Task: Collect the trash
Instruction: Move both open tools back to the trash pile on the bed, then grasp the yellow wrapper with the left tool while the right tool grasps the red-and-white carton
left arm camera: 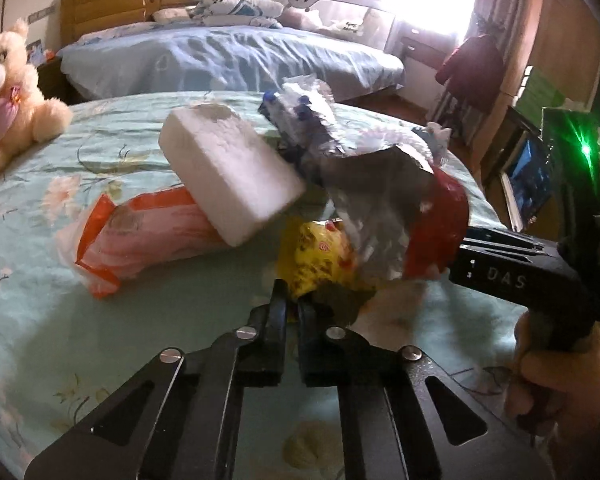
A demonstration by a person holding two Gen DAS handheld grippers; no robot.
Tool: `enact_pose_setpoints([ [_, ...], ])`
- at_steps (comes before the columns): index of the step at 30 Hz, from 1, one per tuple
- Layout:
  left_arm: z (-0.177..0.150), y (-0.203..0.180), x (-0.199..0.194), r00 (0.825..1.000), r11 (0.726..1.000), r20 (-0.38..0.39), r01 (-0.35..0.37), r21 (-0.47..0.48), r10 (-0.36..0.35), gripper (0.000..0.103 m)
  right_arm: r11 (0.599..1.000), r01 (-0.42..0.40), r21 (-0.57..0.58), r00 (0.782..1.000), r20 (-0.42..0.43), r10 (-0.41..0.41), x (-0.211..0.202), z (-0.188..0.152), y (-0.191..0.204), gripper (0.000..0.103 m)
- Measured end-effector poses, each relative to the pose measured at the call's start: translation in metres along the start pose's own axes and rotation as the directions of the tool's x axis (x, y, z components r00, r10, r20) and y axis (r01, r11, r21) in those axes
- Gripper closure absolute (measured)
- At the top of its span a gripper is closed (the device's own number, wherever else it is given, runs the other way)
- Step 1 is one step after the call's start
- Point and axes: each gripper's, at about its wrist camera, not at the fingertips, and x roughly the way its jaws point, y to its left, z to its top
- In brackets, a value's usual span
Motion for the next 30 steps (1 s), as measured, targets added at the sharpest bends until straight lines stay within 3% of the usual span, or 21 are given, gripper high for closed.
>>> enact_pose_setpoints([
  [20,-0.030,-0.045,-0.037,0.997,0.996,0.001,0.075,0.050,-0.075,0.101,0.971,0.082,0.224,0.990,0.093,-0.105,-0.099,-0.072,-0.072,0.050],
  [30,-0.025,-0.068,-0.063,0.993,0.991,0.061,0.100,0.088,-0.105,0.101,0.952,0.099,0.291,0.981,0.131,-0.142,-0.132,-0.096,-0.094,0.051],
])
